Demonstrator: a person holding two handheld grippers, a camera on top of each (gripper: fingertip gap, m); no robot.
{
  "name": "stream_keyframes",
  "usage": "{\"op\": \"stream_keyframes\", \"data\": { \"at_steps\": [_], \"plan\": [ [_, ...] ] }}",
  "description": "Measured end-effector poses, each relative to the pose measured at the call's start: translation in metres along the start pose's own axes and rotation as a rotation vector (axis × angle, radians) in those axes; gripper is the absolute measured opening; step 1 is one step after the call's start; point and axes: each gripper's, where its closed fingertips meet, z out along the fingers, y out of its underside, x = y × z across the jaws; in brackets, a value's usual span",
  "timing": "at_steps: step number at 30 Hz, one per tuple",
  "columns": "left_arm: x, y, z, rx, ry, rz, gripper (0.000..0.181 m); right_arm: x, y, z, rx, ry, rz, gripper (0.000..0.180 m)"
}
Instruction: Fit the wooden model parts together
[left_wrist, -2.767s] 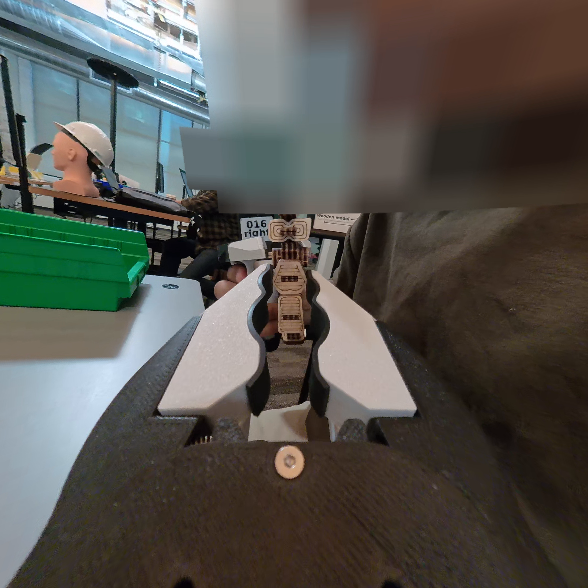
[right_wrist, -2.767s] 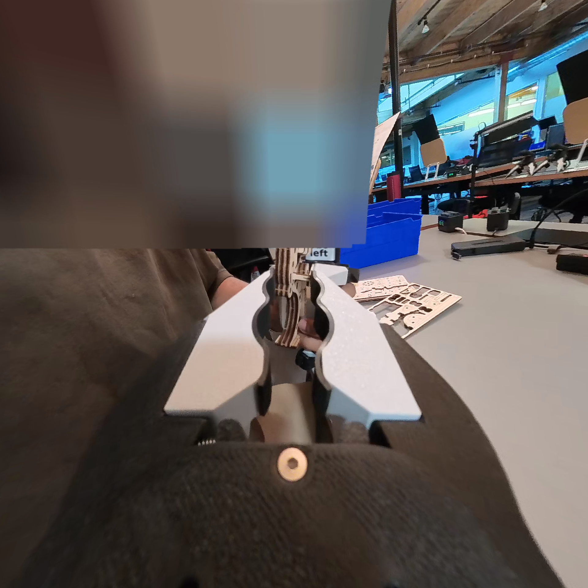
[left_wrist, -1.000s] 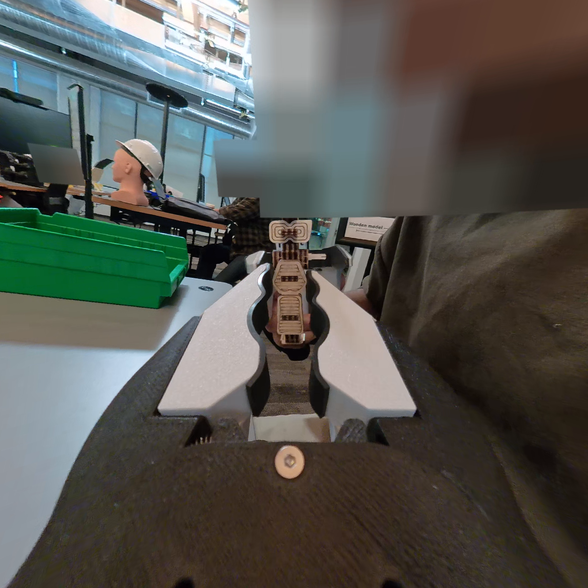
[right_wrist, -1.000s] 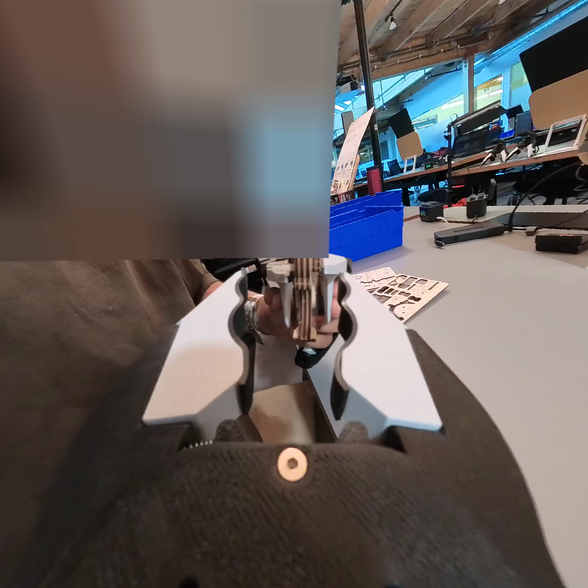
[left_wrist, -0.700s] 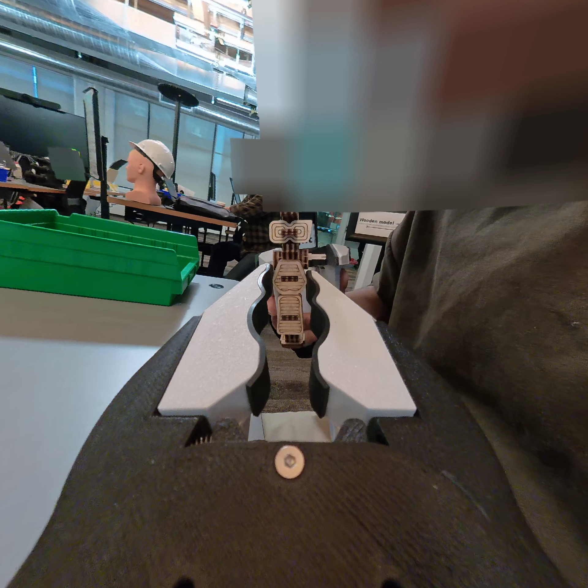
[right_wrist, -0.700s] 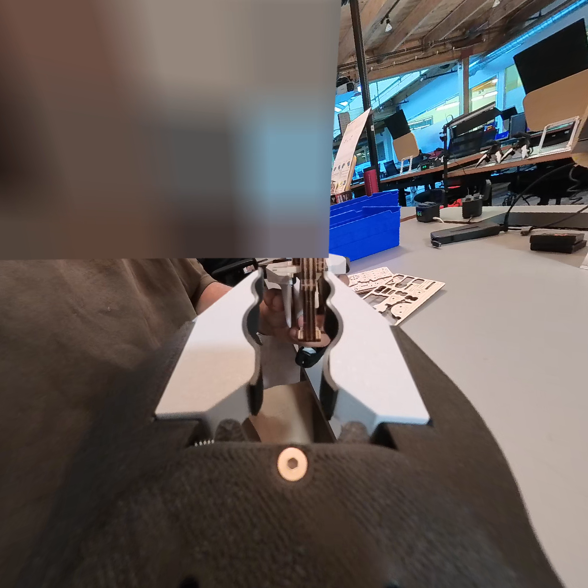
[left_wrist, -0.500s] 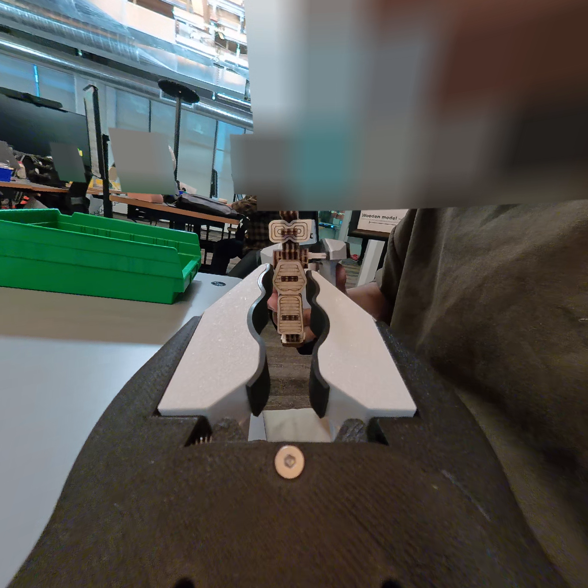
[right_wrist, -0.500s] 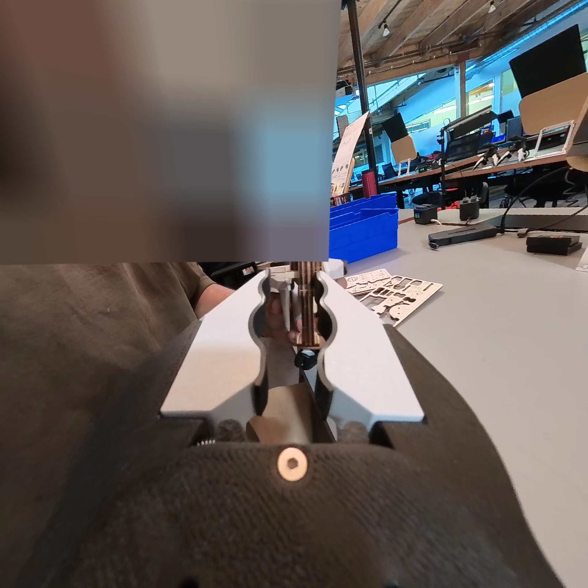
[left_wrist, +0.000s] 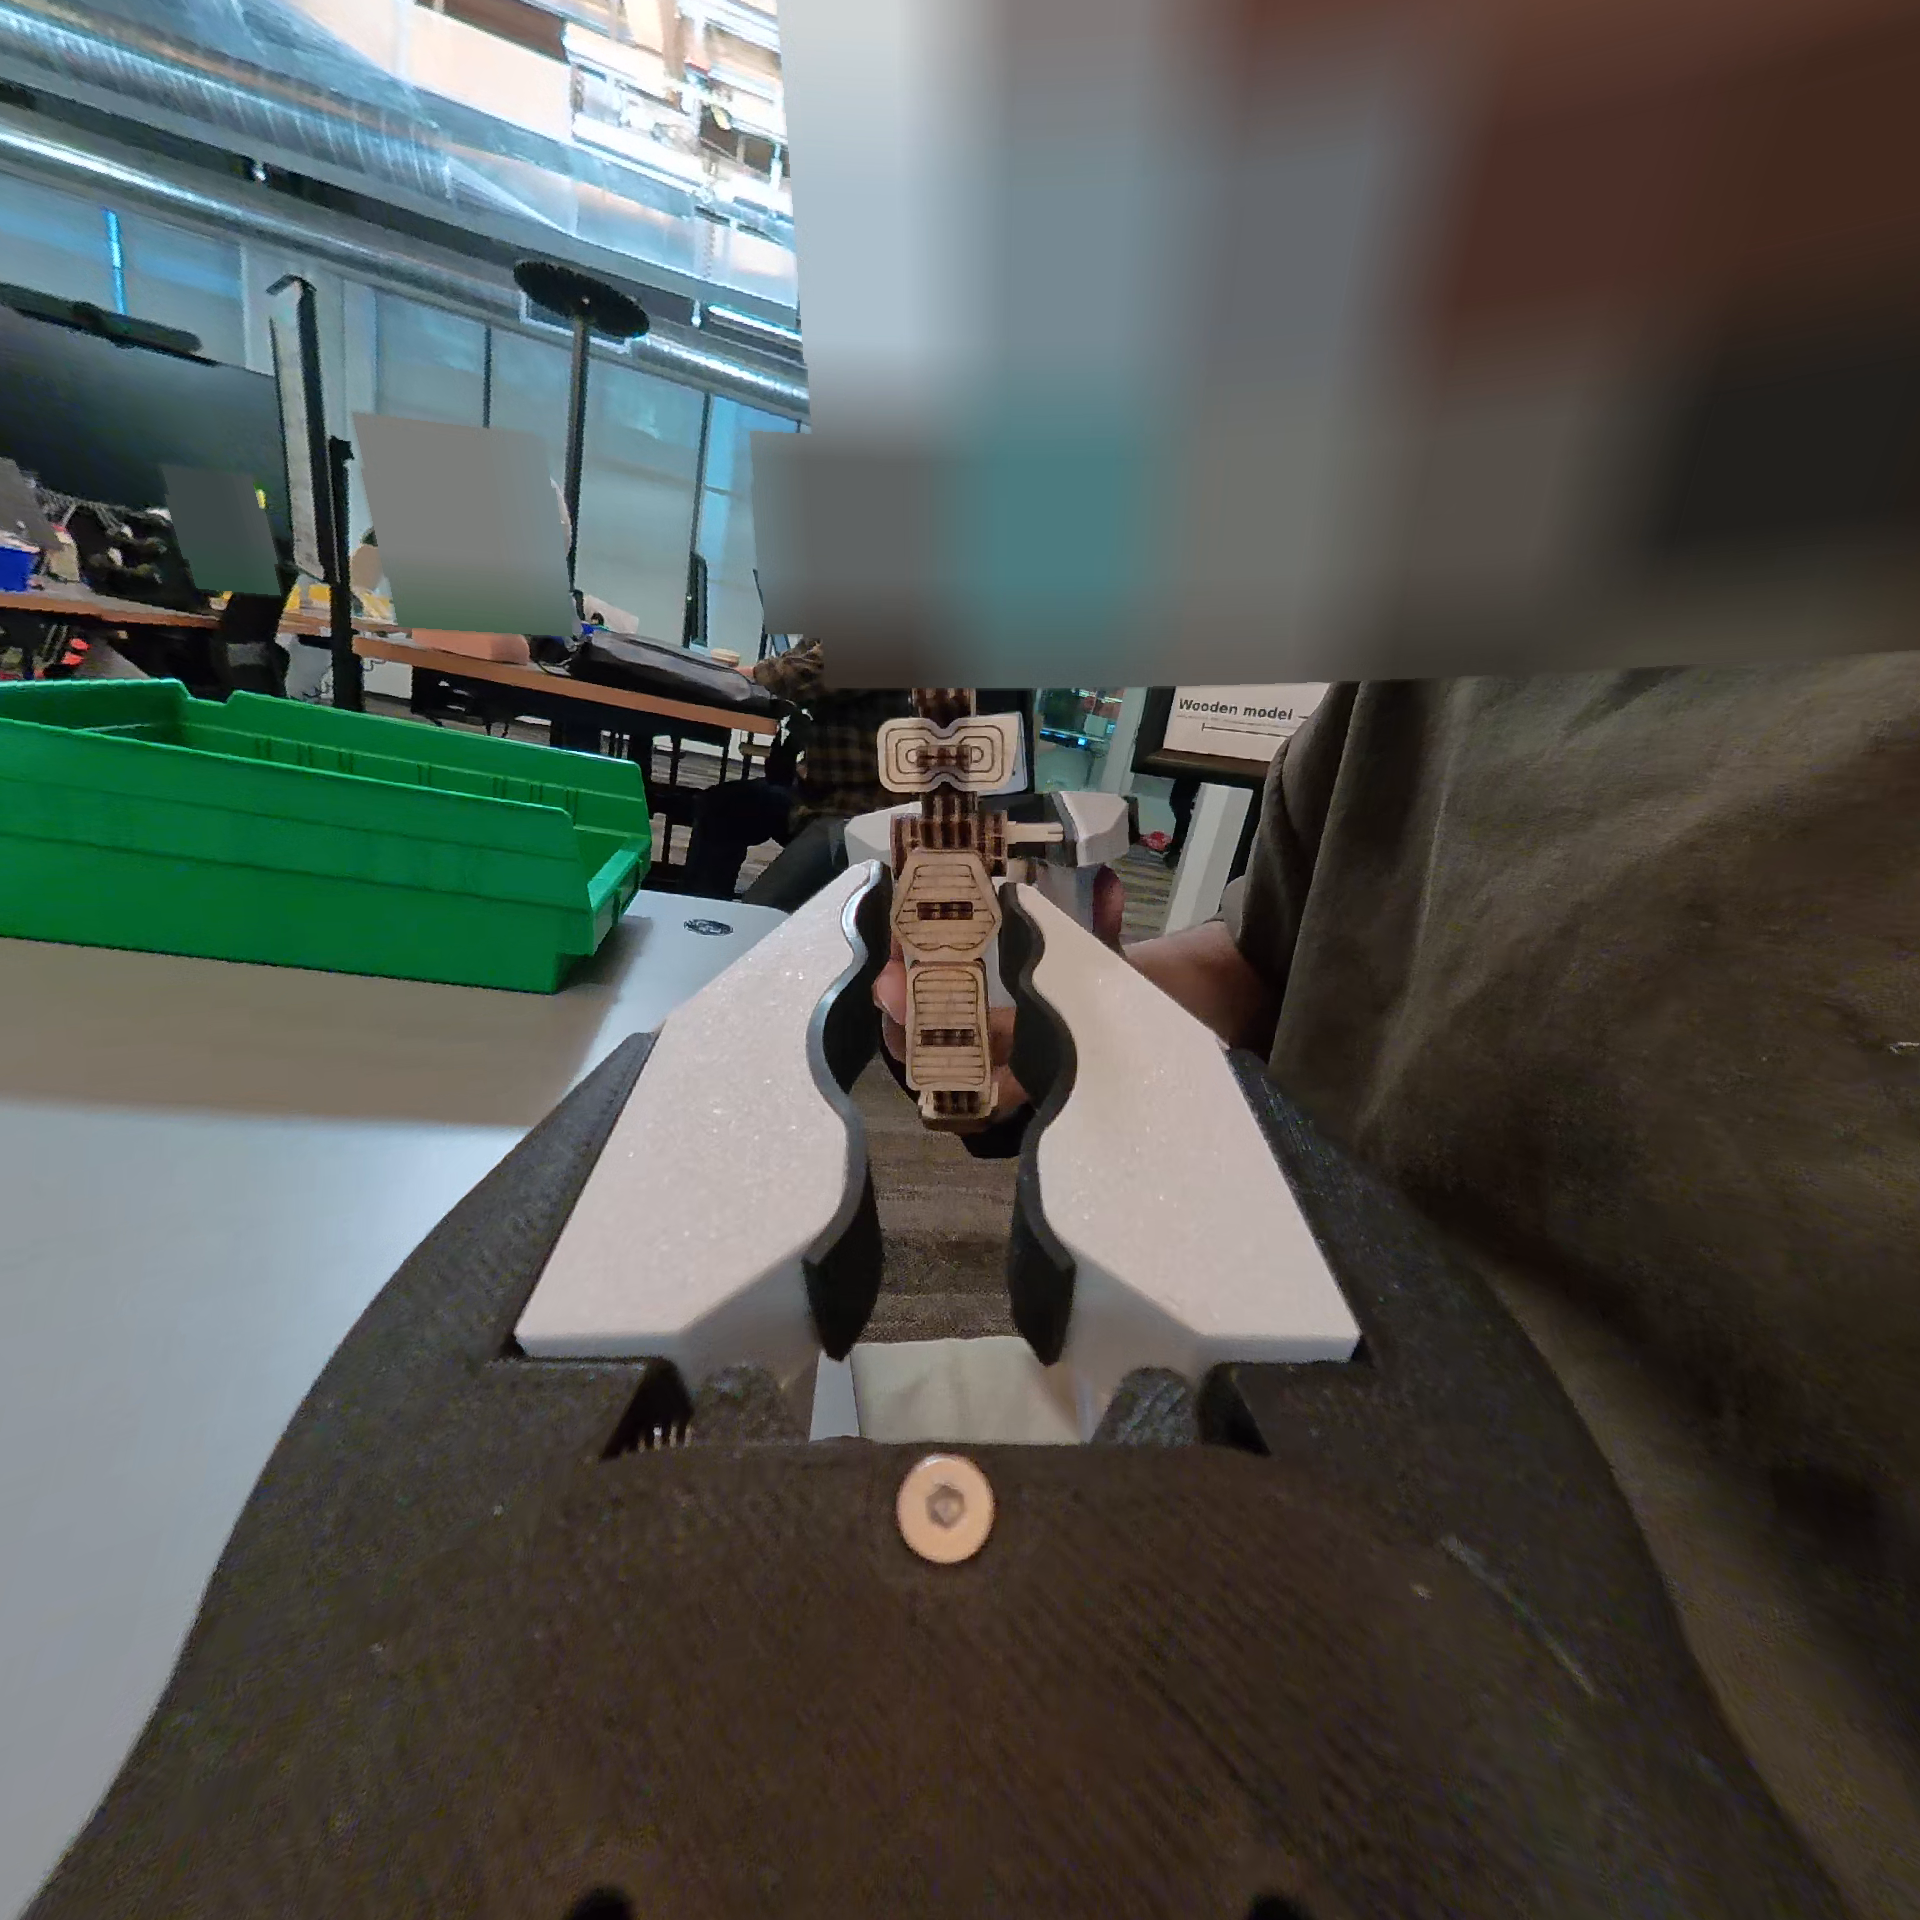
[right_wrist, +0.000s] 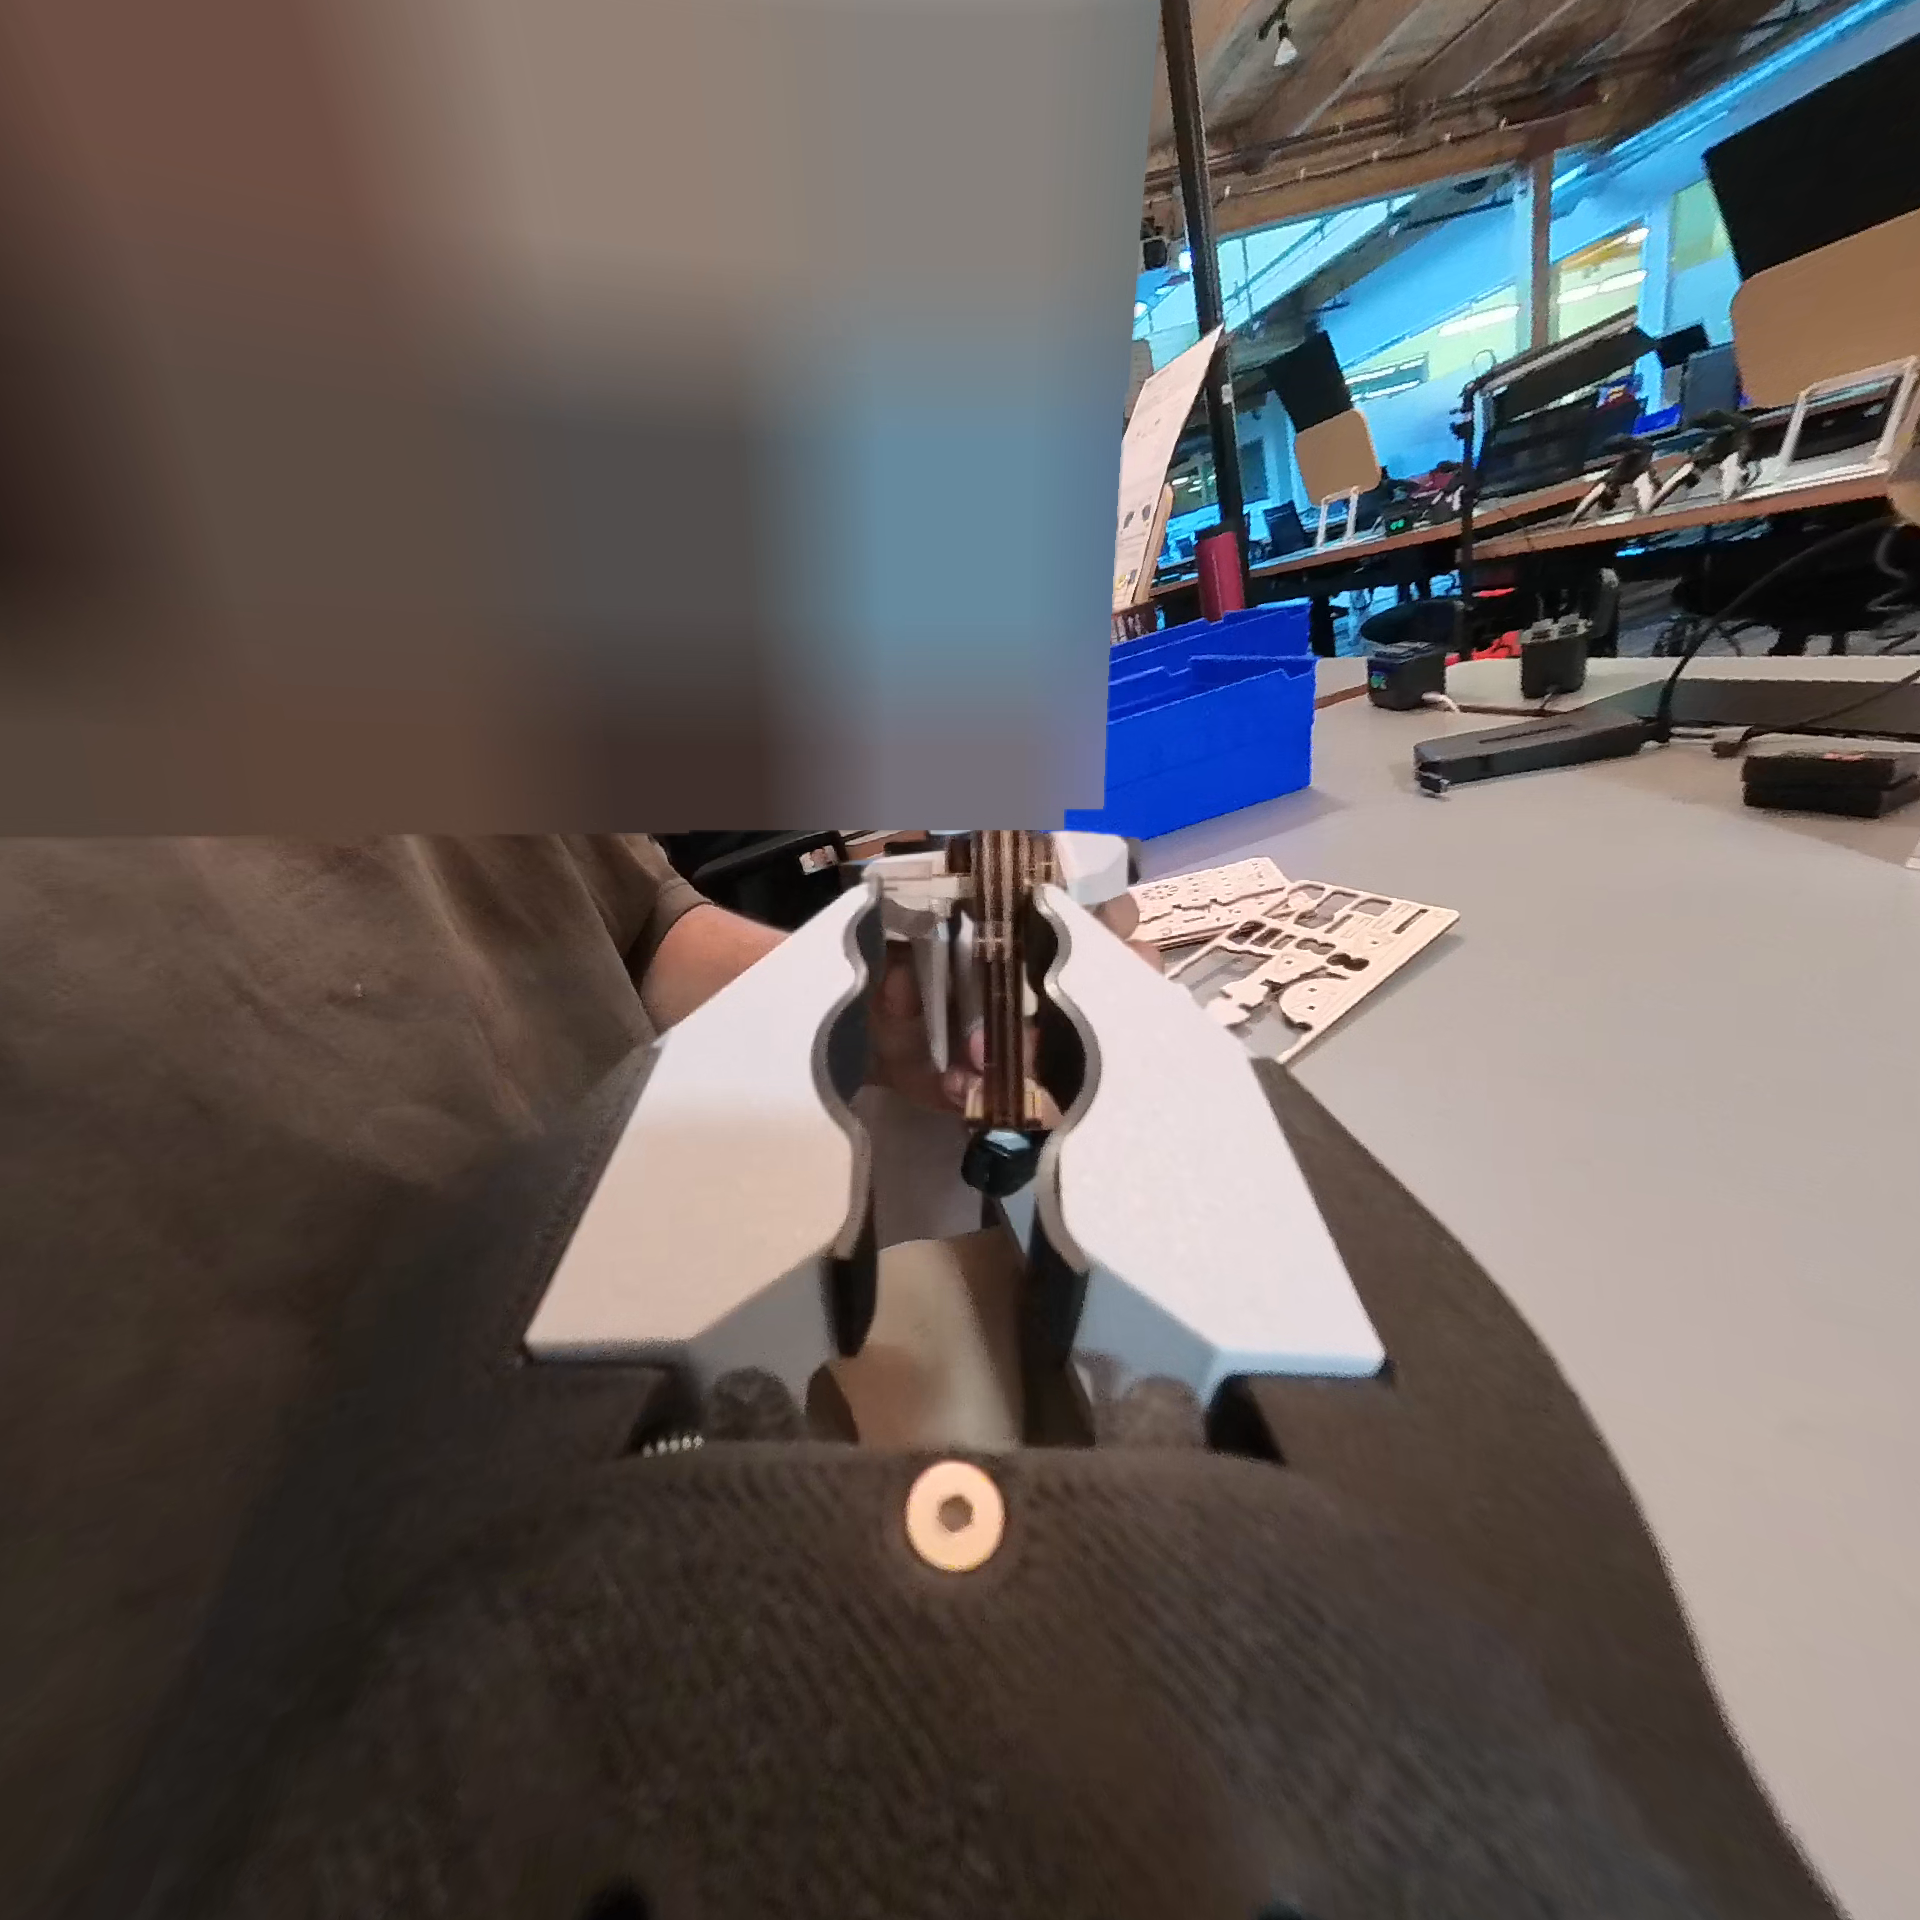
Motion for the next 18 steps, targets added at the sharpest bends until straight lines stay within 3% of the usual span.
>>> {"op": "stream_keyframes", "data": {
  "at_steps": [8,12,18],
  "plan": [
    [-0.0004,0.0008,0.0001,-0.004,-0.001,-0.001,0.018,0.0000,0.0004,-0.0008,0.010,-0.010,0.013,0.025],
    [-0.0021,0.0011,-0.0007,-0.001,-0.007,-0.008,0.018,-0.0022,-0.0015,-0.0014,0.023,-0.023,0.012,0.036],
    [-0.0019,0.0012,-0.0003,-0.001,-0.007,-0.008,0.018,0.0017,-0.0029,-0.0038,0.033,-0.012,0.027,0.030]
  ]
}}
